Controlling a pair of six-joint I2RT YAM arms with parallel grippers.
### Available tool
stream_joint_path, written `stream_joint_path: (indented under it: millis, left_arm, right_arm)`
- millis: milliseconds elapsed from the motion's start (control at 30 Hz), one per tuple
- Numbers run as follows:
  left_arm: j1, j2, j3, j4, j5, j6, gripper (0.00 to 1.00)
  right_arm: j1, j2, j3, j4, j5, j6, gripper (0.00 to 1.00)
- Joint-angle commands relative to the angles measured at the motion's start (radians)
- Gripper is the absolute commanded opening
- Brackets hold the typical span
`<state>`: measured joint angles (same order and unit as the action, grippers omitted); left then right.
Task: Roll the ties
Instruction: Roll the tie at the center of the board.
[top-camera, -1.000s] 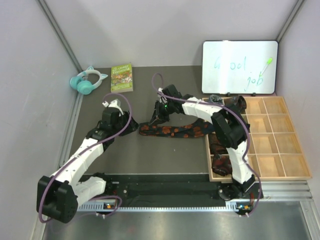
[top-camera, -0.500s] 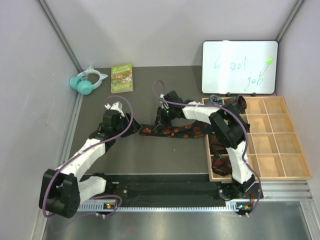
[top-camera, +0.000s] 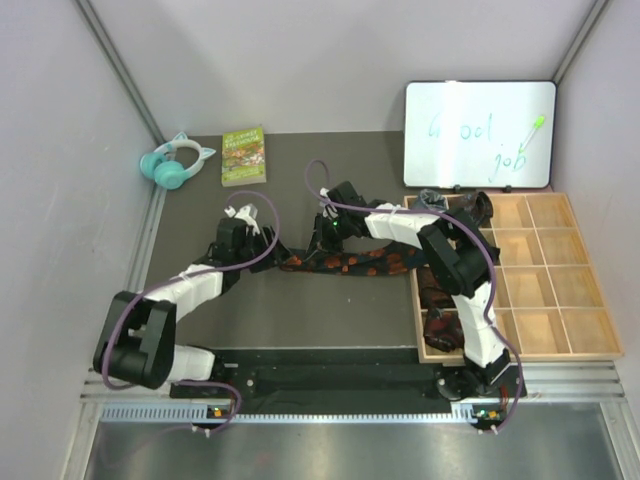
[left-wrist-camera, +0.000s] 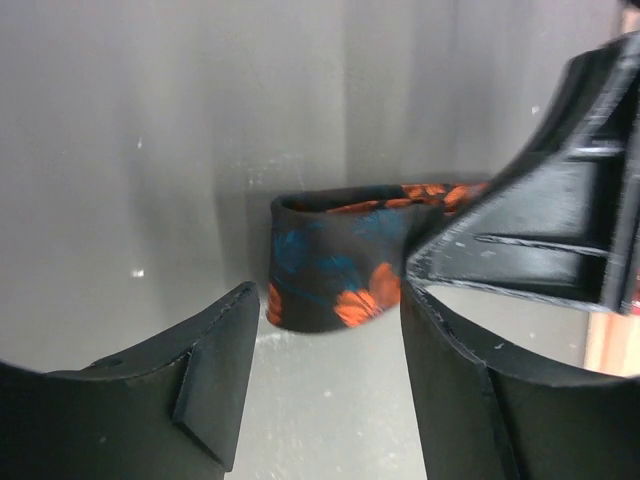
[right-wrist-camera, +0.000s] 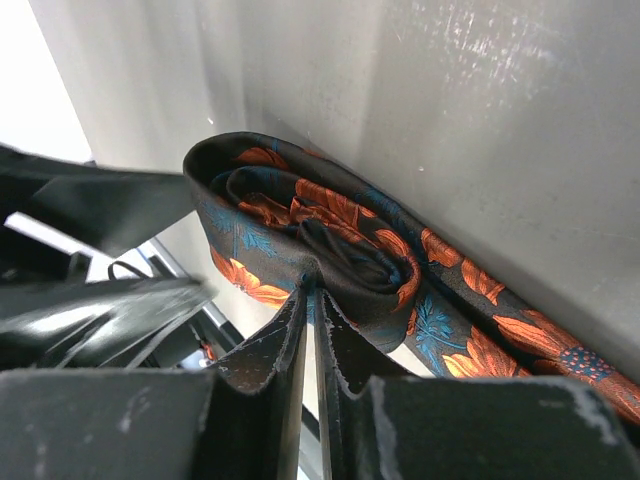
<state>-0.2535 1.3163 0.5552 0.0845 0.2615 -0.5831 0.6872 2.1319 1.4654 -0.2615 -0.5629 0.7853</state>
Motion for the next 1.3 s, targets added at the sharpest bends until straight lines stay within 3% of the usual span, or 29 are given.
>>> stream_joint_path:
  millis: [0, 333, 533, 800, 1267]
  left_arm:
    - [0.028, 0.087, 0.02, 0.109, 0.074, 0.037, 0.63]
    - [0.086, 0.314, 0.089, 0.158, 0.32, 0.045, 0.57]
    - [0.085, 0.295, 0.068, 0.169, 0.34, 0.043, 0.5]
    - [0.085, 0.196, -0.028, 0.189, 0.331, 0.023, 0.57]
    - [0.085, 0.316, 0.023, 0.256, 0.375, -0.014, 0.52]
  right_arm:
    - [-0.009, 0.022, -0.014, 0.004, 0.023, -0.034, 0.09]
    - [-0.015, 0.028, -0.011, -0.002, 0.02, -0.038, 0.09]
    - [-0.02, 0.034, -0.011, -0.007, 0.018, -0.04, 0.08]
    - [-0.025, 0.04, -0.008, -0.013, 0.021, -0.047, 0.08]
    - [-0.023, 0.03, -0.026, -0.005, 0.024, -0.04, 0.08]
